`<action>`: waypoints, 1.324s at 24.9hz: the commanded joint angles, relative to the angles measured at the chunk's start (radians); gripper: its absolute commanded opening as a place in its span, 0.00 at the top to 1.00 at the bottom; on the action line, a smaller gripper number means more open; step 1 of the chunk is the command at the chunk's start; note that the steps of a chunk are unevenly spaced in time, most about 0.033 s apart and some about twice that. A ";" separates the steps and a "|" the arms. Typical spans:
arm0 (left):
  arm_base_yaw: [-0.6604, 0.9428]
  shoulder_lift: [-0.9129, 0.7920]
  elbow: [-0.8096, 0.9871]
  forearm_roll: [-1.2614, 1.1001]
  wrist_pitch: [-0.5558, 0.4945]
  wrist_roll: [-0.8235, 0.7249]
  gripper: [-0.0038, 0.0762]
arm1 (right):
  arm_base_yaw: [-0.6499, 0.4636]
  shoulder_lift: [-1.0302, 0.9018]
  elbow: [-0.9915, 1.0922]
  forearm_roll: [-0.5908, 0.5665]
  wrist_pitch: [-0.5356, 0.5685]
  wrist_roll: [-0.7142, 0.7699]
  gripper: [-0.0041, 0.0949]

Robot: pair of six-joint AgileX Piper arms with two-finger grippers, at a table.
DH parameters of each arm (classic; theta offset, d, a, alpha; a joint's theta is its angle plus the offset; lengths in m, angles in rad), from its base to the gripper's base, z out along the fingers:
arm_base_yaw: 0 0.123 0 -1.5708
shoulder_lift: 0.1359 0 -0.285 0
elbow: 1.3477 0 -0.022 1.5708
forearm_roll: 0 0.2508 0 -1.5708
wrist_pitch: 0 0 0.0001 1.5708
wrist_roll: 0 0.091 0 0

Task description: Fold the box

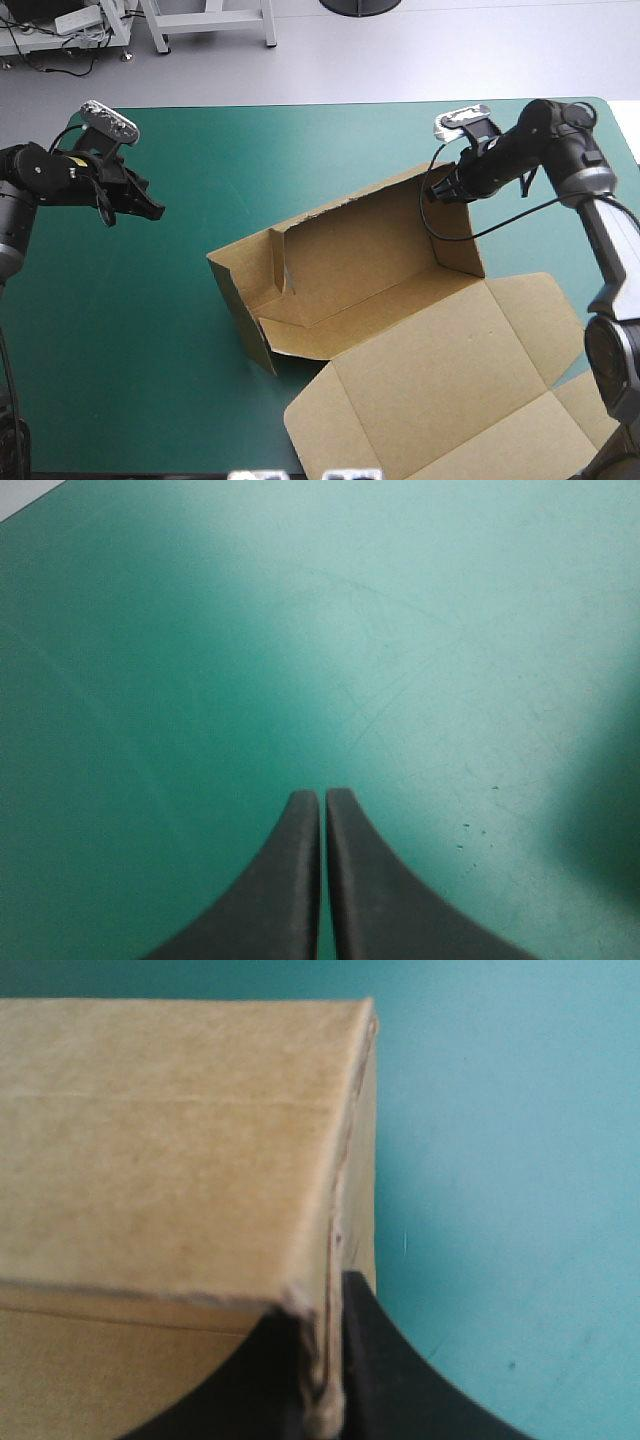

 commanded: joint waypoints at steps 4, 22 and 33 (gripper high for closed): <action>0.002 -0.001 -0.026 -0.003 -0.026 0.001 0.93 | 0.003 0.122 -0.121 -0.011 0.072 0.025 0.98; 0.002 0.032 -0.026 -0.009 0.006 0.006 0.93 | 0.003 0.269 -0.301 -0.056 -0.062 -0.021 0.71; 0.002 0.032 -0.026 -0.009 0.007 0.008 0.93 | 0.003 0.263 -0.501 -0.057 0.073 0.069 0.70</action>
